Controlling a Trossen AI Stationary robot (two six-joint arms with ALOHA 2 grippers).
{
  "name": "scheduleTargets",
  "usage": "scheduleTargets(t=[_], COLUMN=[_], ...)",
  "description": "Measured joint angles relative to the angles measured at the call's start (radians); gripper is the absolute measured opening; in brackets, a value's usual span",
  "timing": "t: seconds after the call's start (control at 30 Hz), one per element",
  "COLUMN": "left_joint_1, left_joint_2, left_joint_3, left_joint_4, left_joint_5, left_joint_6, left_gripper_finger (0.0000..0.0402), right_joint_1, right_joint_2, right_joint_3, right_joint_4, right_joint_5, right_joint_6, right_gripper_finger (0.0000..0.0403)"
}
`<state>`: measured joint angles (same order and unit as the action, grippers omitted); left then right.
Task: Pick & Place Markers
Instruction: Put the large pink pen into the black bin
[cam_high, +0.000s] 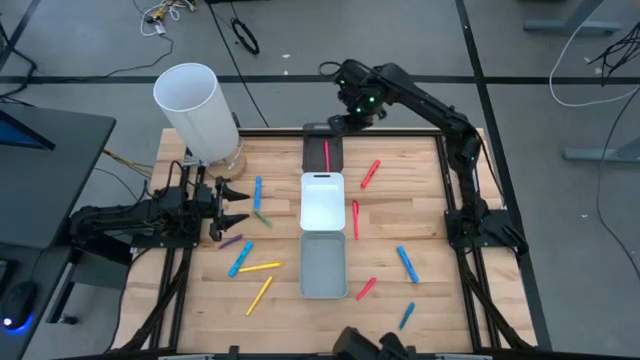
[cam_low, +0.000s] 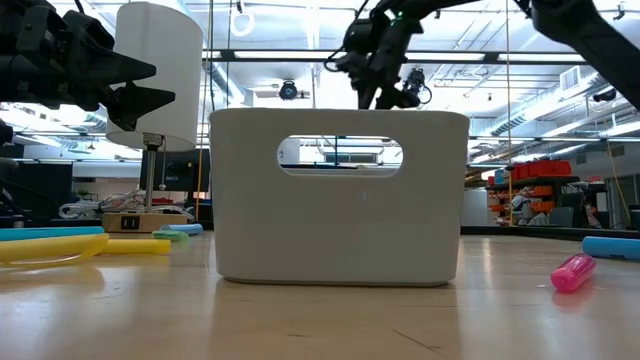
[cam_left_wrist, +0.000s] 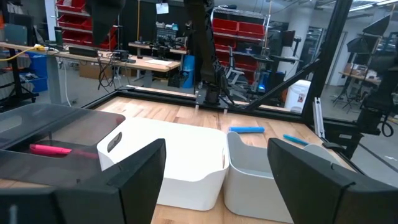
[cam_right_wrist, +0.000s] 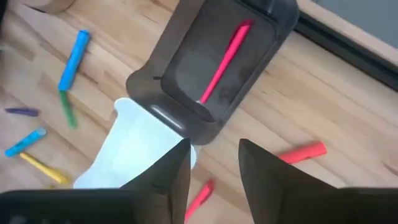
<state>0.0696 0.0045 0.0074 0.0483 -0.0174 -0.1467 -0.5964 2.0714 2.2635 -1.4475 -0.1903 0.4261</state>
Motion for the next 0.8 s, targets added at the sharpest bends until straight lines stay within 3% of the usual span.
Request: scheduleTargets(t=[0.8], left_joint_1=[0.000], left_joint_2=[0.000], left_joint_3=[0.000], left_joint_4=[0.000], left_joint_5=[0.000], left_joint_6=[0.000], left_gripper_finger=[0.0288], right_joint_1=[0.024], right_joint_2=[-0.238], right_joint_3=[0.000], right_joint_4=[-0.085], right_joint_5=[0.000], right_joint_6=[-0.096], right_gripper_finger=[0.0134])
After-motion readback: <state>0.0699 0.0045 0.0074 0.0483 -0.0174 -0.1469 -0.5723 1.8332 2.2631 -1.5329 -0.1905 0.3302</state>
